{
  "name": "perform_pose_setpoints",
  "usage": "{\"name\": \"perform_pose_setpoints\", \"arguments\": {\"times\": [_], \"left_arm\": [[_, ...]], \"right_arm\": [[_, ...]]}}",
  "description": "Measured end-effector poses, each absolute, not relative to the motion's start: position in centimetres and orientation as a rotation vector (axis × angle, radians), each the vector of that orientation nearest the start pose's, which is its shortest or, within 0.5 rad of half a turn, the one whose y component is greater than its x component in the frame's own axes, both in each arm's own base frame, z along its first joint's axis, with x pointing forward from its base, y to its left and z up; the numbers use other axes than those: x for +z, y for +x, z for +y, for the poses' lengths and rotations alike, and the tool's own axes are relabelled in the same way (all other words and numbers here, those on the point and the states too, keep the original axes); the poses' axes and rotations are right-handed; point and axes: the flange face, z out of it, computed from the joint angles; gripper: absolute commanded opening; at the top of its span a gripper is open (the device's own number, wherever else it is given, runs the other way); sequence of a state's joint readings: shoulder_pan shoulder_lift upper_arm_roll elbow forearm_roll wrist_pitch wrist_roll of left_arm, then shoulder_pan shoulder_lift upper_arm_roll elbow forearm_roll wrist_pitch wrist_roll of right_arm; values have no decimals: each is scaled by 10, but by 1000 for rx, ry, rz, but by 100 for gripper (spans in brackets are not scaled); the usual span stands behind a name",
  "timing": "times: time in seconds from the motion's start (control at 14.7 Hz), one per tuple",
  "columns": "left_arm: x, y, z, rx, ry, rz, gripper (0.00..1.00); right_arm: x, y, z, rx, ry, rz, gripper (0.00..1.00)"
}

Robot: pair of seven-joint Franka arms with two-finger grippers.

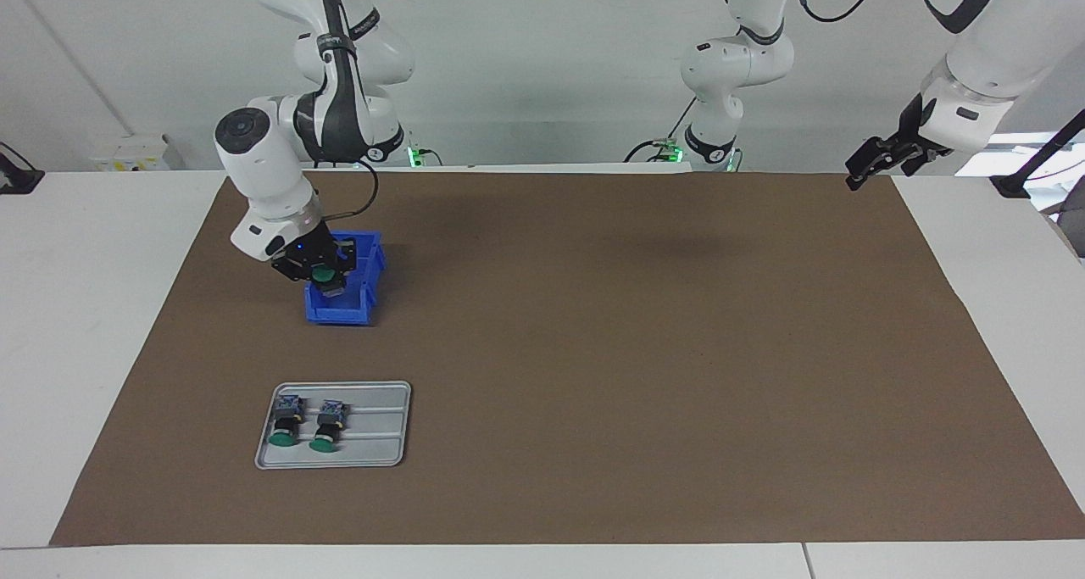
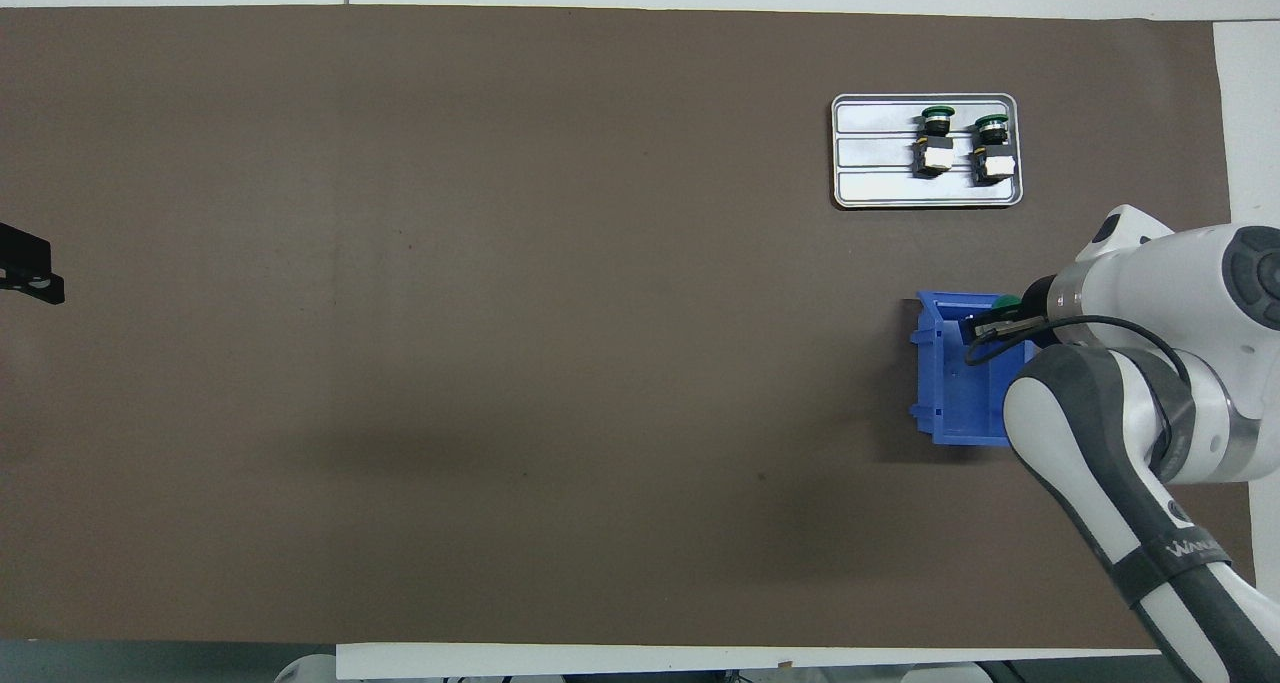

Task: Place and press button with both arms
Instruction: 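Carry the button with the right gripper into the blue bin and release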

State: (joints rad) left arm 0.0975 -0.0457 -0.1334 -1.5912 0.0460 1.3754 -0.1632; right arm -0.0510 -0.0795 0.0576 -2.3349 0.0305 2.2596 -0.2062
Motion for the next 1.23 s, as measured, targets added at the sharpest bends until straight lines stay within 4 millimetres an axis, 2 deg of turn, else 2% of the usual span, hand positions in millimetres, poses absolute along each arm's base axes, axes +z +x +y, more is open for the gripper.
{"name": "perform_pose_setpoints", "arguments": {"times": [0.48,0.61,0.82,0.96,1.16,1.23], "left_arm": [[626,516,-13,260,-3054,-208,100],[629,514,-14,257,-3054,-207,100],[632,512,-15,248,-3056,-204,100],[633,511,-17,245,-3057,-197,100],[634,511,-21,241,-3057,-185,100],[635,511,-21,238,-3058,-185,100]], "right_arm": [[359,488,6,-2,-3107,-298,28],[356,486,6,0,-3107,-299,32],[354,488,6,-39,-3109,-298,33],[349,489,6,-50,-3110,-294,38],[347,489,6,-51,-3111,-280,54],[347,489,6,-51,-3111,-279,70]]}}
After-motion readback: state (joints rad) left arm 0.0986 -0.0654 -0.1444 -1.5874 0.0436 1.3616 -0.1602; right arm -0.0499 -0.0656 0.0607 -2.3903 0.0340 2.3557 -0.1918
